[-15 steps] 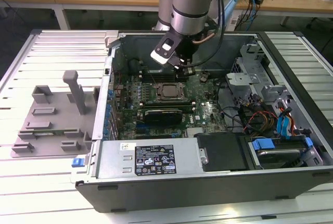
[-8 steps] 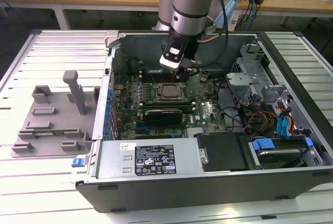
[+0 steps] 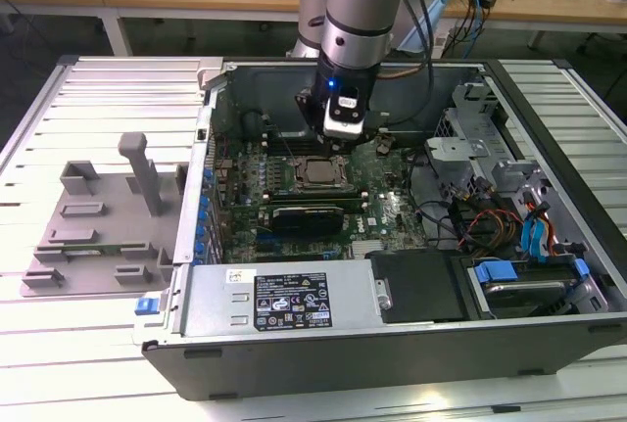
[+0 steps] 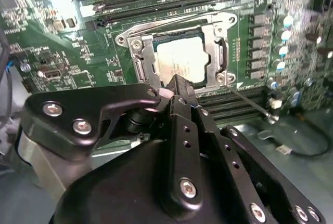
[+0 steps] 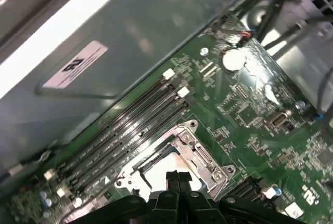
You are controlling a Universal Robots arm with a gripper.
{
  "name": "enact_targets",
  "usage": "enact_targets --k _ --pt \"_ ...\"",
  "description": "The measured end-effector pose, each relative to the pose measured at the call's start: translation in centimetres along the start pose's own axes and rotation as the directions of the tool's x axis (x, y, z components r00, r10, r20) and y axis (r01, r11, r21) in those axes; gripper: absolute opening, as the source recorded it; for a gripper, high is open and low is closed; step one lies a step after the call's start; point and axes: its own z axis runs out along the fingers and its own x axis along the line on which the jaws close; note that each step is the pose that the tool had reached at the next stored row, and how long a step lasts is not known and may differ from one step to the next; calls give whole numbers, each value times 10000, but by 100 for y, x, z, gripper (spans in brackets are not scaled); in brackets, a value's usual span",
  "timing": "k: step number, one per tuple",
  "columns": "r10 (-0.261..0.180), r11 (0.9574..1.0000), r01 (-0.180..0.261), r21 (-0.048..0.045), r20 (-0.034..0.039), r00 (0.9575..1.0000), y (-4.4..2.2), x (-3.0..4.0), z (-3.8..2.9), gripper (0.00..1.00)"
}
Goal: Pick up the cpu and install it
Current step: 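Close the cpu cover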
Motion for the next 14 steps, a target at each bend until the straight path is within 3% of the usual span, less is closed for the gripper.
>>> enact_targets --k 4,5,7,9,11,12,14 --pt "-884 9961 884 78 -1 9961 0 -1 13 11" --pt "-1263 9919 1263 111 -4 9920 0 -2 19 11" --pt "-2096 9776 2096 184 -15 9778 0 -3 30 11" --pt "-2456 9691 2456 214 -23 9694 0 -3 35 11" --pt "-3330 9425 3329 290 -45 9429 1 -4 44 11" --pt "-3507 9360 3507 305 -51 9365 0 -4 46 11" --pt "-4049 9137 4049 350 -69 9143 0 -4 50 11"
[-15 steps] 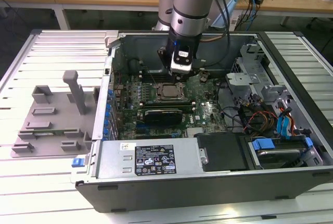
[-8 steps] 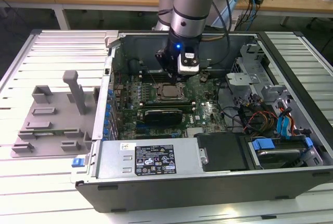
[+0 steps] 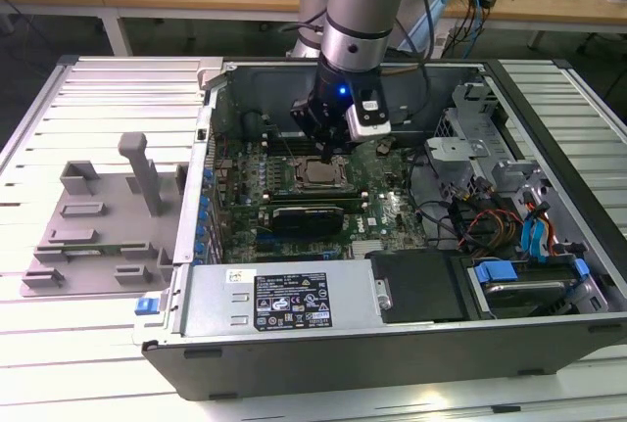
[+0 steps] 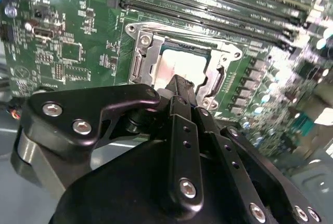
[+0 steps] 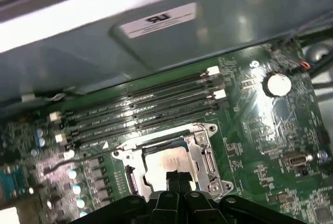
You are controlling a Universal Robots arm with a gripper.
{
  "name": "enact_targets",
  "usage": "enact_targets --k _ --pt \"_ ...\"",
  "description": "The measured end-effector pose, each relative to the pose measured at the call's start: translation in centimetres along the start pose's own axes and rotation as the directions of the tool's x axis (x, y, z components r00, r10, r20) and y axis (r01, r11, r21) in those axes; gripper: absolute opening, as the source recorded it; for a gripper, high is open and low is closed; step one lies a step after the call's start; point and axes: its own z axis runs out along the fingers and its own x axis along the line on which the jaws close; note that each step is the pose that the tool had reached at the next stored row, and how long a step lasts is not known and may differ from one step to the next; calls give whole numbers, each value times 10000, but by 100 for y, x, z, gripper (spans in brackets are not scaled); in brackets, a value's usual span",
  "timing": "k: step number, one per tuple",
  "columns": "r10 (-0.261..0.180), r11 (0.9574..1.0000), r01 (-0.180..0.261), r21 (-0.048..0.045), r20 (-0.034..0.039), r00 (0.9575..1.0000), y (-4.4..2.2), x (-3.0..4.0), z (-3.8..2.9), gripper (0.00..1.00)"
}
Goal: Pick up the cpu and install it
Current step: 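Close the cpu cover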
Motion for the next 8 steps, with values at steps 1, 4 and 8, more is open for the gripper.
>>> enact_targets --k 1,4,8 --pt "-202 9998 202 17 0 9998 0 0 2 11" --pt "-1118 9937 1118 95 -4 9937 0 -1 6 11" --pt "-2007 9796 2005 164 159 9795 0 2 9 11"
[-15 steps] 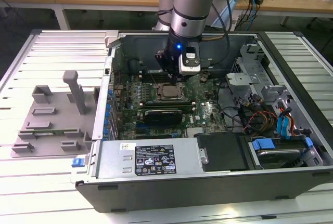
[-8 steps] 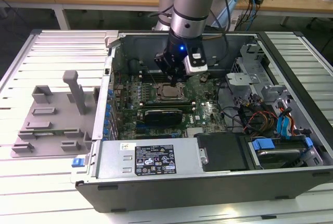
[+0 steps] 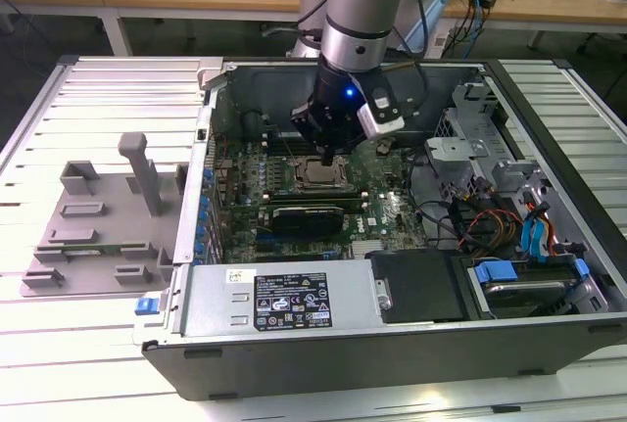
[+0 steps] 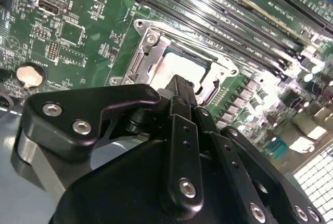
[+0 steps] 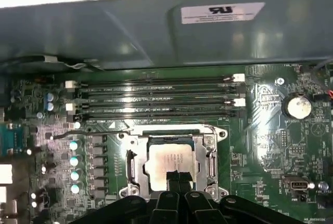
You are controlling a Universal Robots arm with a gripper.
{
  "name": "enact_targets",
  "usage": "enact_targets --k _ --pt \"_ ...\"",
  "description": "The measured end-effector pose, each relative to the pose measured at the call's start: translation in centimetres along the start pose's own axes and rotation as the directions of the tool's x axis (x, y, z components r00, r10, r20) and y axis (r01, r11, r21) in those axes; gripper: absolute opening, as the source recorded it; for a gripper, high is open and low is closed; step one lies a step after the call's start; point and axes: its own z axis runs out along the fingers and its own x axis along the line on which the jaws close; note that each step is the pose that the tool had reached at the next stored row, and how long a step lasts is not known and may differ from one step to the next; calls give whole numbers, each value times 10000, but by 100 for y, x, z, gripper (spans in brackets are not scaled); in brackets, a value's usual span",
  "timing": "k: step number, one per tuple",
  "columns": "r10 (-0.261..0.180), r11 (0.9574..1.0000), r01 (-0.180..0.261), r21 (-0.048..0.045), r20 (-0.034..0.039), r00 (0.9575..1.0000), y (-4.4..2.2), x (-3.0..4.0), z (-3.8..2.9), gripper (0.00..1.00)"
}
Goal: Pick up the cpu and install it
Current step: 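Close the cpu cover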
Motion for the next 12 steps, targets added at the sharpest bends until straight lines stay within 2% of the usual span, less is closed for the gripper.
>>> enact_targets --k 1,2,3,4,5,6,7,10,12 --pt "-29 10000 29 -7 272 9996 0 3 1 11" --pt "-51 10000 52 -10 474 9989 0 4 1 11" --pt "-98 9999 100 -13 721 9974 -1 6 3 11" --pt "-256 9997 257 -4 833 9962 -6 5 7 11" --pt "-456 9990 457 9 892 9950 -11 4 13 11" --pt "-712 9975 713 27 919 9932 -15 4 19 11" --pt "-820 9966 820 36 919 9924 -17 7 20 11" --pt "-914 9958 914 42 918 9916 -34 122 36 11" --pt "-914 9958 914 40 919 9916 -45 157 51 11"
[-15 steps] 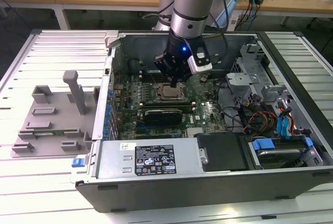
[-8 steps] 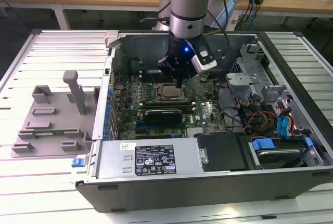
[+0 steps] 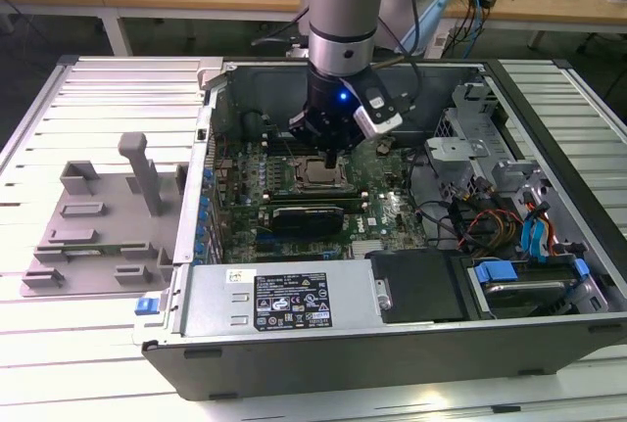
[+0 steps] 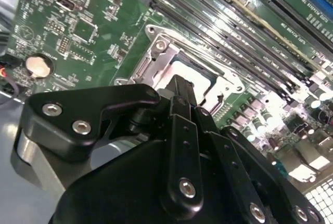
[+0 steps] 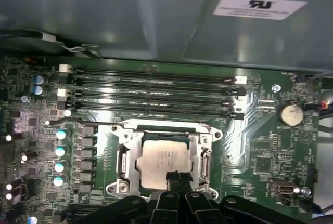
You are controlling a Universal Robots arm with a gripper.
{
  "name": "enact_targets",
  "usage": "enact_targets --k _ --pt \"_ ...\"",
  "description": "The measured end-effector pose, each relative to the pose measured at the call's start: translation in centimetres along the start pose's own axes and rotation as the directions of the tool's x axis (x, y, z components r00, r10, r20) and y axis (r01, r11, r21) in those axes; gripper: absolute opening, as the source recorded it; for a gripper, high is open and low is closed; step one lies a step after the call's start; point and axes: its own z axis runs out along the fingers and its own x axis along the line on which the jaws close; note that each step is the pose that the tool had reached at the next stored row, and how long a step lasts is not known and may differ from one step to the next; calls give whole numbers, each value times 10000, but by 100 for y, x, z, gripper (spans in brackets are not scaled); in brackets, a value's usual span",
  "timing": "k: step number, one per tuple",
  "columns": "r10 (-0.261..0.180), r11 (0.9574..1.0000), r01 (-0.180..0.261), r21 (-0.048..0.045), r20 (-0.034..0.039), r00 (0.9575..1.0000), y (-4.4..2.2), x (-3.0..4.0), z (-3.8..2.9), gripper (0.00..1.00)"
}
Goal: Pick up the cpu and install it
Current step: 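Close the cpu cover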
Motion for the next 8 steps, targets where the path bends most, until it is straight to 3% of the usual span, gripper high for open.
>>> enact_targets --k 2,8 --pt "0 10000 0 2 -2 10000 -11 14 25 11" --pt "-1 10000 1 2 -1 10000 -2 220 48 11"
